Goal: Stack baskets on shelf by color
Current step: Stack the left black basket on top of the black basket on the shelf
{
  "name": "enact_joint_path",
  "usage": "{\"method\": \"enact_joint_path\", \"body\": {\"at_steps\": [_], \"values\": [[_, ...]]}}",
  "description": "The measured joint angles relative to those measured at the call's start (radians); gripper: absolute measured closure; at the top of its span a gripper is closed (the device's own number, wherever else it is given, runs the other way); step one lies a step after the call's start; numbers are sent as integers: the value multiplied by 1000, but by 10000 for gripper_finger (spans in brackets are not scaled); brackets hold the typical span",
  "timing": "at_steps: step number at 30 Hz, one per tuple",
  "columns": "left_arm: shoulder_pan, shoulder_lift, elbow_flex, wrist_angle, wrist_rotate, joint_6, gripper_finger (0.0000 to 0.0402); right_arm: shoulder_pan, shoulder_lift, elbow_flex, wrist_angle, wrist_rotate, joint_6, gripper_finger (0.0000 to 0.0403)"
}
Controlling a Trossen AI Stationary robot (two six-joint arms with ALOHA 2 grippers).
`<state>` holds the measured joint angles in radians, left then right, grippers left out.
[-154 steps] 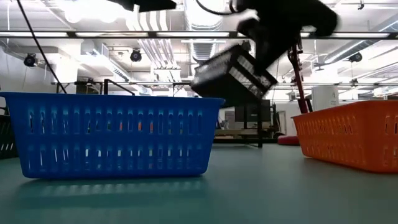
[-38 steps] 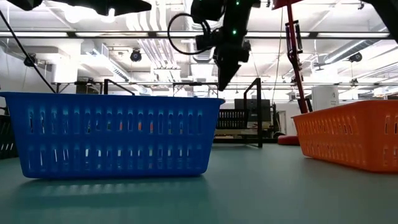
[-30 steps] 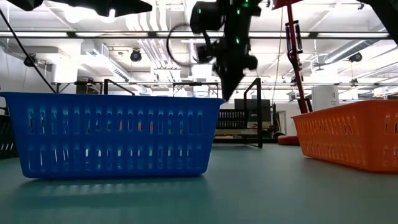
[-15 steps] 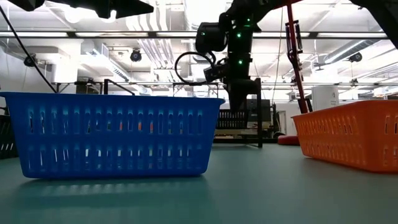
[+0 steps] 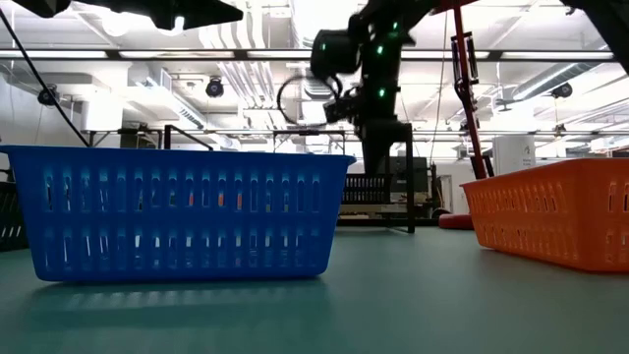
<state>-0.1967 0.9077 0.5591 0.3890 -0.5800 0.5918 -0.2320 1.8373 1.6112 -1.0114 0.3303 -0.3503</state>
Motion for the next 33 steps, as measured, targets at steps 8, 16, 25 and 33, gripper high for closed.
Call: {"method": "enact_joint_path", "body": {"at_steps": [8, 16, 25, 33], "values": [[-2, 14, 0, 82, 2, -65, 402, 204, -144, -95, 62, -122, 56, 394], [-5, 80, 0, 134, 121, -386, 402, 433, -349, -388, 355, -117, 90, 394], [-90, 267, 25, 107, 107, -934, 402, 553, -577, -712, 796, -25, 13, 394], [-155, 382, 210, -486, 106, -1543, 402, 522, -750, -947, 1097, -127, -104, 394]]}}
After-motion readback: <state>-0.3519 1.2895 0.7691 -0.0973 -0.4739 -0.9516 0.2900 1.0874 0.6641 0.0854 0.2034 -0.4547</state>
